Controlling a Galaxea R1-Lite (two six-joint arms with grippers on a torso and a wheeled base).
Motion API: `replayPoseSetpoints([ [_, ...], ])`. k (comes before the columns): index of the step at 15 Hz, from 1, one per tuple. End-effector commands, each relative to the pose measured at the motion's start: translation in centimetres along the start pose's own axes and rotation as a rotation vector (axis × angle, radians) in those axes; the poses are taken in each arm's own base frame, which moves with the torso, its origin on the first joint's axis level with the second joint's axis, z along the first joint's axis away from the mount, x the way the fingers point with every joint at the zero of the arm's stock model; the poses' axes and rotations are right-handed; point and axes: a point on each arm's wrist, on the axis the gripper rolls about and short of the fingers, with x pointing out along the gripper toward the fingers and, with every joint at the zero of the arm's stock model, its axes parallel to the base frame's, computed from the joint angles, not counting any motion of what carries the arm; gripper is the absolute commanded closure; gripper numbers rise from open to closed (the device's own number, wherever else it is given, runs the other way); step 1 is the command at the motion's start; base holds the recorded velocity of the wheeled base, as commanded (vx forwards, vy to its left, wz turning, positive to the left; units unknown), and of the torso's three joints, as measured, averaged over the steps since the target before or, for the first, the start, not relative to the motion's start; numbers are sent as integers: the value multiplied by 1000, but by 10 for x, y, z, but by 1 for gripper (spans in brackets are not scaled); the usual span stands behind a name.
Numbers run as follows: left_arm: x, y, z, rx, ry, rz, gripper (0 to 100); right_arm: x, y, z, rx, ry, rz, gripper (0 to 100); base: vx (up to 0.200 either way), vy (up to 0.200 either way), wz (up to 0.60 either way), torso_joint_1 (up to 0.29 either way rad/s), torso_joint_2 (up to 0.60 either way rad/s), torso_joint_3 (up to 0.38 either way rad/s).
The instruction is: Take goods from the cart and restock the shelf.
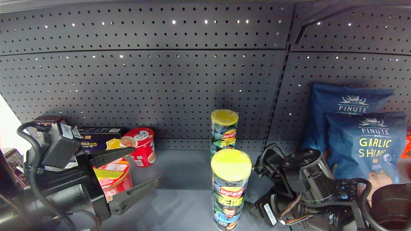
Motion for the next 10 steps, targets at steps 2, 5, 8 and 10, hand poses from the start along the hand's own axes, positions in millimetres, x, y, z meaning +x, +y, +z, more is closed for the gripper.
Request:
replayPoseSetpoints([
  [2,0,0,0,0,-1,0,0,2,1,1,1,-8,1,0,0,0,0,0,0,0],
  [5,0,0,0,0,0,2,0,2,1,0,1,-8,1,0,0,0,0,0,0,0],
  [8,-1,0,-1,-2,3,2,0,2,1,0,2,-6,1,0,0,0,0,0,0,0],
  [10,-2,-1,-3,-4,7,1,0,3,0,0,3,-8,1,0,0,0,0,0,0,0],
])
